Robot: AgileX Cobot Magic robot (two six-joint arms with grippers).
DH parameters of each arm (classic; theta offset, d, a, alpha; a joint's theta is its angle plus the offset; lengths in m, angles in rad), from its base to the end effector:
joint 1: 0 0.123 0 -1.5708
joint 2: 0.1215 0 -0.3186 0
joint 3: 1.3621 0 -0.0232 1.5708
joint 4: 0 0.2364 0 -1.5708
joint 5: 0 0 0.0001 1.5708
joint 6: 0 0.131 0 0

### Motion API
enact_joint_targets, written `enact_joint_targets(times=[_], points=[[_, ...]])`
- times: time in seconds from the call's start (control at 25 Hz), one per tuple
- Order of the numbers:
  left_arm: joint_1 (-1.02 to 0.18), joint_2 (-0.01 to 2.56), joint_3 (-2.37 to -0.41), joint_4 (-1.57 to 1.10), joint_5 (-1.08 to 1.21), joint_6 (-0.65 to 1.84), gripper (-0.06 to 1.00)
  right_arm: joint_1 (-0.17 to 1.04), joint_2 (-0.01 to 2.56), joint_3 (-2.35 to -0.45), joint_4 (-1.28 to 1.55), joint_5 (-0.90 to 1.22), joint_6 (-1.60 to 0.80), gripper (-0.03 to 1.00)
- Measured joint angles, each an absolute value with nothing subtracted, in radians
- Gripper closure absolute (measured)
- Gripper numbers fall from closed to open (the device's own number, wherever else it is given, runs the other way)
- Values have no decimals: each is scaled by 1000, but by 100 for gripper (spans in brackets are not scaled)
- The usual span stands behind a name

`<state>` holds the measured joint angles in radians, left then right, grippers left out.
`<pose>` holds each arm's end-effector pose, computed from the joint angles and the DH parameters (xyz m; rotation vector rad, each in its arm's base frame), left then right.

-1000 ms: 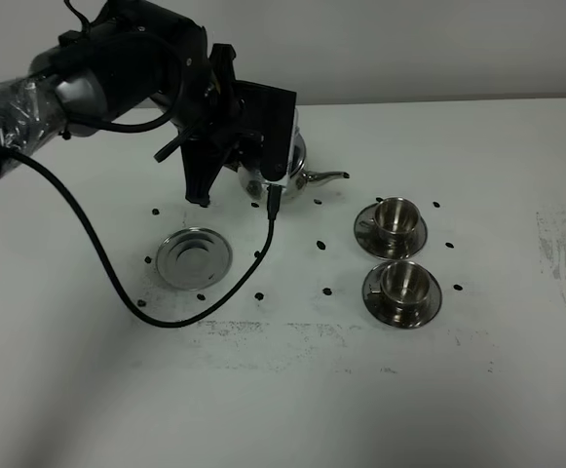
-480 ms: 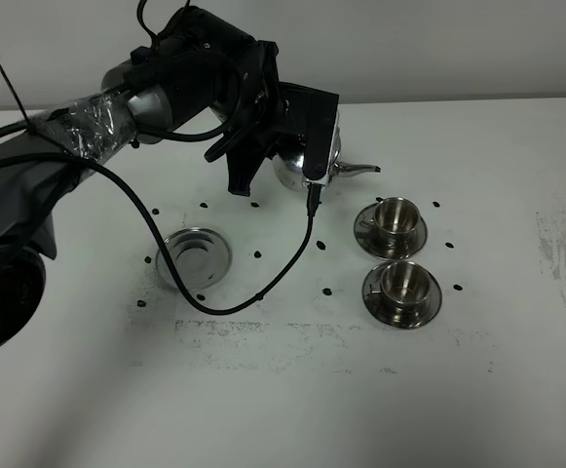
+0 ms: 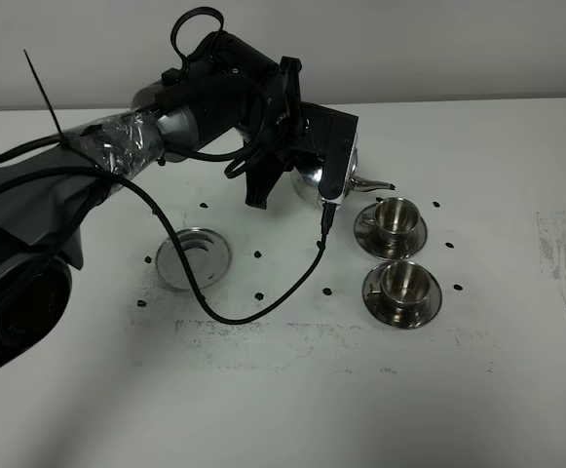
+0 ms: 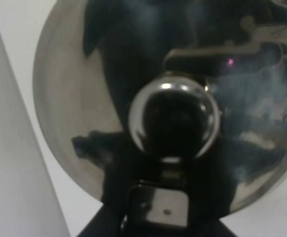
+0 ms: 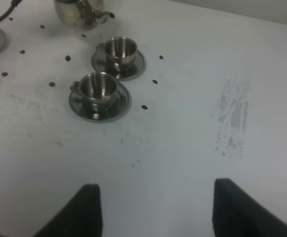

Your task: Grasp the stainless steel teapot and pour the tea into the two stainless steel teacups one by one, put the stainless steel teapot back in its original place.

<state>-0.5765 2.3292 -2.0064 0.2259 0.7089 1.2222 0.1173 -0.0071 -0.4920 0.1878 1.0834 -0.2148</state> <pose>0.4783 -0.2882 0.1893 2.1040 1.4685 0.5101 -0.0209 0.0193 0.2486 -0.3510 2.0271 0.1652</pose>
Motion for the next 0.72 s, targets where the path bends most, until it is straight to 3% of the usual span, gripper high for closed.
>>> enact_joint_targets(times=[0.72], points=[[-597, 2339, -2006, 310, 672, 1300, 77, 117, -7, -492, 188, 1083, -215, 49]])
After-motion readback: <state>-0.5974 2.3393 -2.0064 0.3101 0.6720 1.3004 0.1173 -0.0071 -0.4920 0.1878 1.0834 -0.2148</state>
